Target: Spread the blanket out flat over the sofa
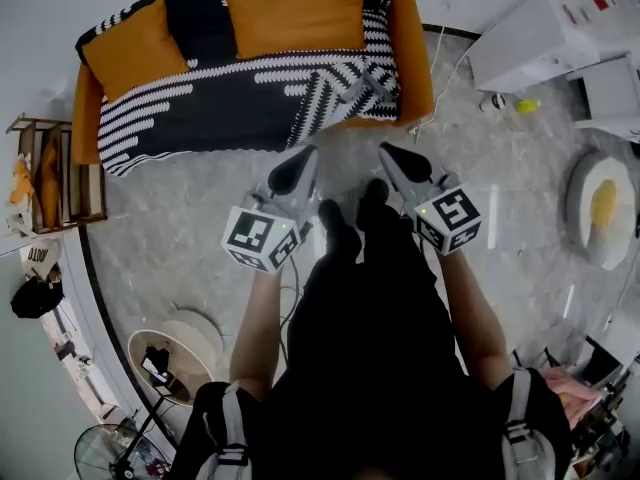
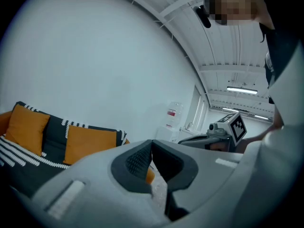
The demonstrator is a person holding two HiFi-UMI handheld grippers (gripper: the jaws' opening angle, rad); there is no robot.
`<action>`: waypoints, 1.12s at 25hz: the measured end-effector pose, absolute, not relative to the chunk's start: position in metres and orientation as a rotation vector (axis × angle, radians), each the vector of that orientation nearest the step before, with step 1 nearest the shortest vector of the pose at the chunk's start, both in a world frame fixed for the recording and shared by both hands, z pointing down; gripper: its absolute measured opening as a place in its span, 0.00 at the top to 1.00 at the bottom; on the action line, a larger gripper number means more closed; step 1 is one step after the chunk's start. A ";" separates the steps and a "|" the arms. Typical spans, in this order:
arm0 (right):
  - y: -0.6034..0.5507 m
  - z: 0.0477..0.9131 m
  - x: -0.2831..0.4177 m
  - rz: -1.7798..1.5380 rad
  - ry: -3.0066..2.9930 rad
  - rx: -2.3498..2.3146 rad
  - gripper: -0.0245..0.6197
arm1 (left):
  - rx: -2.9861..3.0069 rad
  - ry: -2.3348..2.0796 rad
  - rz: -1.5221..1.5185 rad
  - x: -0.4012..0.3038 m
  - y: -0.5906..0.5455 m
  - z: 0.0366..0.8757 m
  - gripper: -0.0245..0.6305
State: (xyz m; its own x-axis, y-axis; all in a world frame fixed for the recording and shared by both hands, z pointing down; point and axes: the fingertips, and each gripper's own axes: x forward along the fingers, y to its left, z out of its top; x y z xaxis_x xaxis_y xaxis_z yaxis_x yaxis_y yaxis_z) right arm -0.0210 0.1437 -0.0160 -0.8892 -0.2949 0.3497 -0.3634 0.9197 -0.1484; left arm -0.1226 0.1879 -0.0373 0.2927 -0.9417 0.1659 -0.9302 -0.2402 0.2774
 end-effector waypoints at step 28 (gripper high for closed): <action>-0.083 0.211 -0.124 0.345 -2.508 0.334 0.96 | 1.993 -1.664 0.105 -0.175 -0.014 0.108 0.94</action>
